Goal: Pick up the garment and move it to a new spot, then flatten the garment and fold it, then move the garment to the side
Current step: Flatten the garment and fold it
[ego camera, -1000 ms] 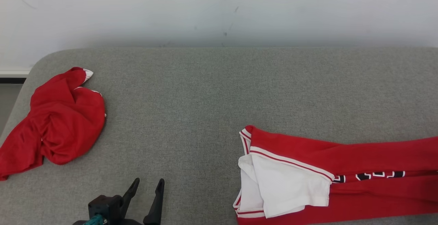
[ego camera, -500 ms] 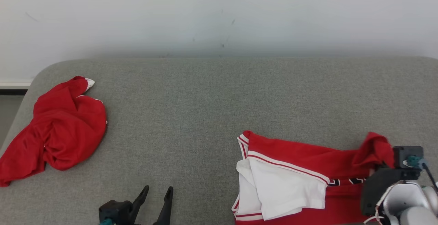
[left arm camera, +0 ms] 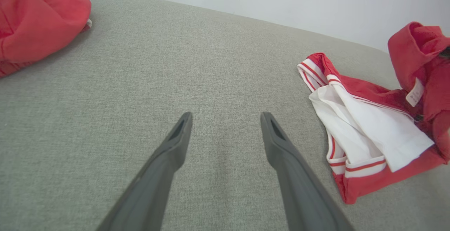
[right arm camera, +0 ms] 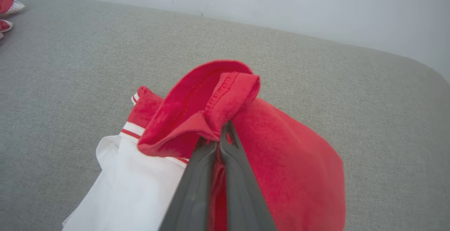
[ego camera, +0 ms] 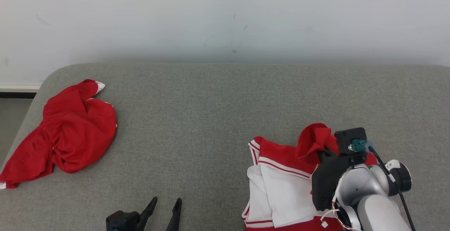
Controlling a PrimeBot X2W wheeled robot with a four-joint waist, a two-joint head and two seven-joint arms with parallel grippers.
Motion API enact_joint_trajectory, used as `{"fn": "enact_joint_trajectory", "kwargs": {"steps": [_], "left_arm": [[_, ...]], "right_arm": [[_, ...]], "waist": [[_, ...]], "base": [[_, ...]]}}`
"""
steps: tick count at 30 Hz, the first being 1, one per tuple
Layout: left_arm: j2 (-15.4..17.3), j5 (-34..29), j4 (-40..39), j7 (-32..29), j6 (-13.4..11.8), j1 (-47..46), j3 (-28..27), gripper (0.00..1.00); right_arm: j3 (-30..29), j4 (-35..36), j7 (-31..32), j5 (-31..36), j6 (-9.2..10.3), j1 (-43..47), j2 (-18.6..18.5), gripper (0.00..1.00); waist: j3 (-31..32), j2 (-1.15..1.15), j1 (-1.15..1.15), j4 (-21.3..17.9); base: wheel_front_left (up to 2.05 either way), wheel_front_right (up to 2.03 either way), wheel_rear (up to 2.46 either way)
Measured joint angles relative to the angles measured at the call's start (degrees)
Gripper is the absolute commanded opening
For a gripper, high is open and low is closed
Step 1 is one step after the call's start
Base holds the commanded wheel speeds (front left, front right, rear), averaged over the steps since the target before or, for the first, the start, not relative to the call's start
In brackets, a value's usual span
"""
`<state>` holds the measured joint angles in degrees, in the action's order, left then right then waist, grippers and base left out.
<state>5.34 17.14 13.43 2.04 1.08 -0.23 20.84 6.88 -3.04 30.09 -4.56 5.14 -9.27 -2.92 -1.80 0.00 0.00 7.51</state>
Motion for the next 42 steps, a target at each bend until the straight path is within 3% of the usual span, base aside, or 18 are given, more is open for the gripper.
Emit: {"fn": "enact_joint_trajectory", "kwargs": {"steps": [12, 19, 32, 33, 34, 38, 42], "left_arm": [[-0.4, 0.0, 0.4, -0.1, 0.5, -1.5, 0.7, 1.00], [-0.5, 1.0, 0.8, 0.0, 0.4, -1.5, 0.4, 1.00], [-0.6, 1.5, 1.5, 0.6, 0.2, -1.5, 0.0, 1.00], [-0.6, 1.5, 1.5, 0.6, 0.1, -1.5, 0.0, 1.00], [-0.6, 1.5, 1.6, 0.6, 0.1, -1.5, 0.0, 1.00], [-0.6, 1.5, 1.7, 0.6, 0.1, -1.5, 0.1, 1.00], [-0.6, 1.5, 1.9, 0.6, 0.2, -1.5, 0.1, 1.00]], "right_arm": [[8.9, -3.7, 3.8, -0.2, 0.97, -2.1, 0.0, 0.00], [15.2, -4.7, 4.1, -4.4, 1.94, -5.4, -0.3, 0.00], [13.9, -6.8, 4.1, -4.4, 1.99, -5.1, -0.4, 0.02], [14.2, -6.8, 4.0, -4.4, 1.99, -5.0, -0.4, 0.55], [14.1, -6.8, 4.0, -4.4, 1.99, -4.7, -0.3, 1.00], [13.6, -6.1, 3.4, -4.7, 1.99, -2.7, -0.4, 1.00], [12.9, -2.3, 1.0, -9.9, 1.99, -2.5, -0.4, 1.00]], "waist": [[-1.7, 0.00, 0.00, 2.9], [-2.2, 0.00, 0.00, 3.9], [-2.3, 0.00, 0.00, 3.8], [-2.4, 0.00, 0.00, 3.6], [-2.4, 0.00, 0.00, 3.5], [-2.3, 0.00, 0.00, 3.2], [-2.2, 0.00, 0.00, 2.9]], "base": [[0.00, 0.00, 0.00], [0.00, 0.00, 0.00], [0.00, 0.00, 0.00], [0.00, 0.00, 0.00], [0.00, 0.00, 0.00], [0.00, 0.00, 0.00], [0.00, 0.00, 0.00]]}}
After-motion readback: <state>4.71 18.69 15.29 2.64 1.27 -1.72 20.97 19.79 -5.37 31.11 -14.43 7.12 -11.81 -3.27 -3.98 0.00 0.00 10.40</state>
